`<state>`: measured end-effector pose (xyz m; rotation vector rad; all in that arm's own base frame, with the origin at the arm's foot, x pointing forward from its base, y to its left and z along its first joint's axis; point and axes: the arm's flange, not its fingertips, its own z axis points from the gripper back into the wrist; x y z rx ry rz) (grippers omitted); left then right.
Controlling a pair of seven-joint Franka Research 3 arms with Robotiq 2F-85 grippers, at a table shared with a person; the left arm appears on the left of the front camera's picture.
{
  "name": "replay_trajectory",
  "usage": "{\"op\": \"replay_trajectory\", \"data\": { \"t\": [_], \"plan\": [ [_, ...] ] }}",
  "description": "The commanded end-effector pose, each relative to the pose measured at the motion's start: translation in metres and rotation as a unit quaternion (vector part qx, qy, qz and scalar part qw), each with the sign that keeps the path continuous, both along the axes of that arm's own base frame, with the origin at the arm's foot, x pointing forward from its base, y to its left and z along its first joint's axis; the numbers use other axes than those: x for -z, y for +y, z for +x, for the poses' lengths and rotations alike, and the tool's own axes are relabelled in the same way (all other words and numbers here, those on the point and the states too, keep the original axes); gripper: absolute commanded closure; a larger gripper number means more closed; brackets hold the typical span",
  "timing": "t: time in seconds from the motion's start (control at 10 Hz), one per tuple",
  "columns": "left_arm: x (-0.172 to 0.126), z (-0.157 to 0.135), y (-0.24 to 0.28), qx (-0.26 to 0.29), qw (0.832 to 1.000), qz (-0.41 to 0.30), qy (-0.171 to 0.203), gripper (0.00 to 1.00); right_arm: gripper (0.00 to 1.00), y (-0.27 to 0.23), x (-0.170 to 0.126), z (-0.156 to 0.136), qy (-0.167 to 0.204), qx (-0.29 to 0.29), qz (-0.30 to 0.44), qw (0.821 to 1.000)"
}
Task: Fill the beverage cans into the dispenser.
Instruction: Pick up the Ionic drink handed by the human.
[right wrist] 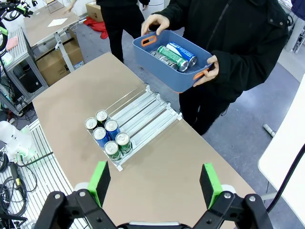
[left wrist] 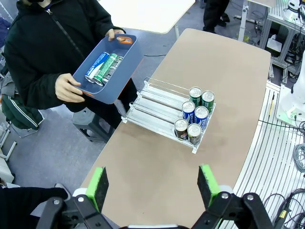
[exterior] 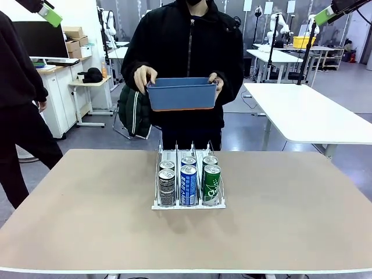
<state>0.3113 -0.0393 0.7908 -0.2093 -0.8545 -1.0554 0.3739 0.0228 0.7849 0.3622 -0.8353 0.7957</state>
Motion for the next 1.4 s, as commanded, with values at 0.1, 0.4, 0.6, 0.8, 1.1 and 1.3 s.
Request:
{"op": "replay_trajectory", "data": {
  "t": [0.1, 0.4, 0.6, 0.8, 1.1, 1.3],
  "plan": [
    [0.0005, 0.001, 0.0001, 0.004, 1.0, -0.006, 0.002, 0.0, 0.0, -0.0004, 0.0017, 0.0011, -0.002, 0.003, 0.001, 1.0],
    [0.0005, 0.001, 0.0001, 0.004, 1.0, -0.006, 0.002, 0.0, 0.0, -0.0004, 0.0017, 0.0011, -0.002, 0.003, 0.001, 1.0],
    [0.0005, 0.001, 0.0001, 0.004, 1.0, -0.006, 0.002, 0.0, 0.0, -0.0004, 0.0017, 0.0011, -0.002, 0.003, 0.001, 1.0],
    [0.0005, 0.001, 0.0001, 0.004, 1.0, -0.006, 0.002, 0.0, 0.0, -0.0004, 0.0017, 0.0011, -0.002, 0.003, 0.001, 1.0],
    [0.0005, 0.001, 0.0001, 0.004, 1.0, -0.006, 0.002, 0.0, 0.0, -0.0004, 0.0017, 0.0011, -0.002, 0.003, 0.001, 1.0],
    [0.0005, 0.001, 0.0001, 0.004, 1.0, -0.006, 0.002, 0.0, 0.0, -0.0004, 0.0017, 0.0011, -0.002, 0.003, 0.001, 1.0]
  ]
}}
